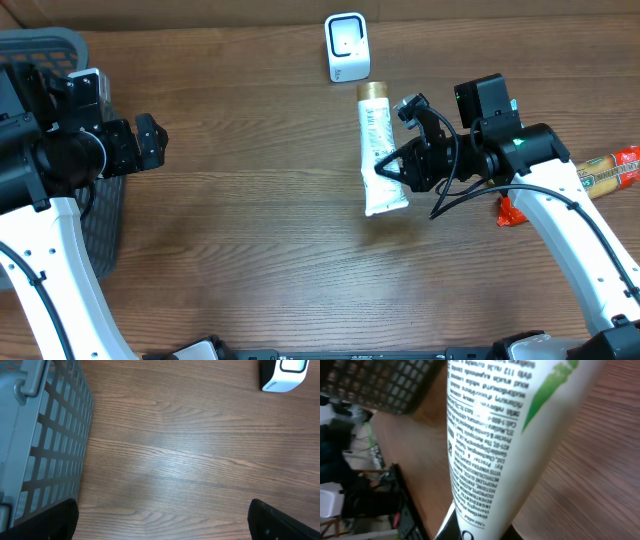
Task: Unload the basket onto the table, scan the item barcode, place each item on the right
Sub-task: 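Lift the tube upright and carry it toward the scanner, then hold the tube's barcode in front of the white scanner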
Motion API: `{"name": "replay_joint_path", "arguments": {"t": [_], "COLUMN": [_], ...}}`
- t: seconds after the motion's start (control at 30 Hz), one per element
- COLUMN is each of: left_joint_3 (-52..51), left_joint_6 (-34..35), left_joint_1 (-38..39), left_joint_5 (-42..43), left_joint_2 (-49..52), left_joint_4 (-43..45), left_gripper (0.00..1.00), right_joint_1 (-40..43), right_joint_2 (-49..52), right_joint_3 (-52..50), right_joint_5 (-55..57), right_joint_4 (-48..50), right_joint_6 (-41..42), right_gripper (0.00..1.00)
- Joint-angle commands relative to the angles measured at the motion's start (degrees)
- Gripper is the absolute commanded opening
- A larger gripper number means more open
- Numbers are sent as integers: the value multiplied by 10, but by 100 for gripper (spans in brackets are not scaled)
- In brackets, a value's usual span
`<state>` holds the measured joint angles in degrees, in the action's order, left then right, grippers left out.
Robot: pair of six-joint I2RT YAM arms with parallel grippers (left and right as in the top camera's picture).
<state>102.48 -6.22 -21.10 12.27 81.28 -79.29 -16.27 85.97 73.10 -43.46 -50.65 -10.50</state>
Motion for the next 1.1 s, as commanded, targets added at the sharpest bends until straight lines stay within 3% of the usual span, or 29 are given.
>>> {"name": "replay_joint_path", "arguments": {"t": [0.0,0.13,0.3,0.43,0.57,0.73,0.87,1.07], "left_joint_3": [8,8,8,8,8,8,8,8], "left_joint_6": [-9,-9,-9,-9,-9,-9,-9,-9], "left_joint_1": [-2,-2,-2,-2,-2,-2,-2,-2], "left_joint_5": [9,9,9,9,9,9,8,9], "left_joint_2": [1,1,1,1,1,1,1,1], "left_joint_4": [0,0,0,0,0,0,0,0], "left_gripper": [99,100,100,99,99,100,100,100], "right_joint_1": [-4,3,13,-1,-37,-80,-91,-87], "right_joint_2": [-20,-20,-12,21,65,158,243,330], "right_joint_3": [17,42,157,244,260,259,259,259], "right_joint_5": [73,116,181,281,427,653,805,817], "right_joint_4": [6,7,-1,11,68,151,277,425], "right_joint_6": [35,67,78,77,66,-33,-121,-288], "right_gripper": [4,3,3,3,4,4,4,4]}}
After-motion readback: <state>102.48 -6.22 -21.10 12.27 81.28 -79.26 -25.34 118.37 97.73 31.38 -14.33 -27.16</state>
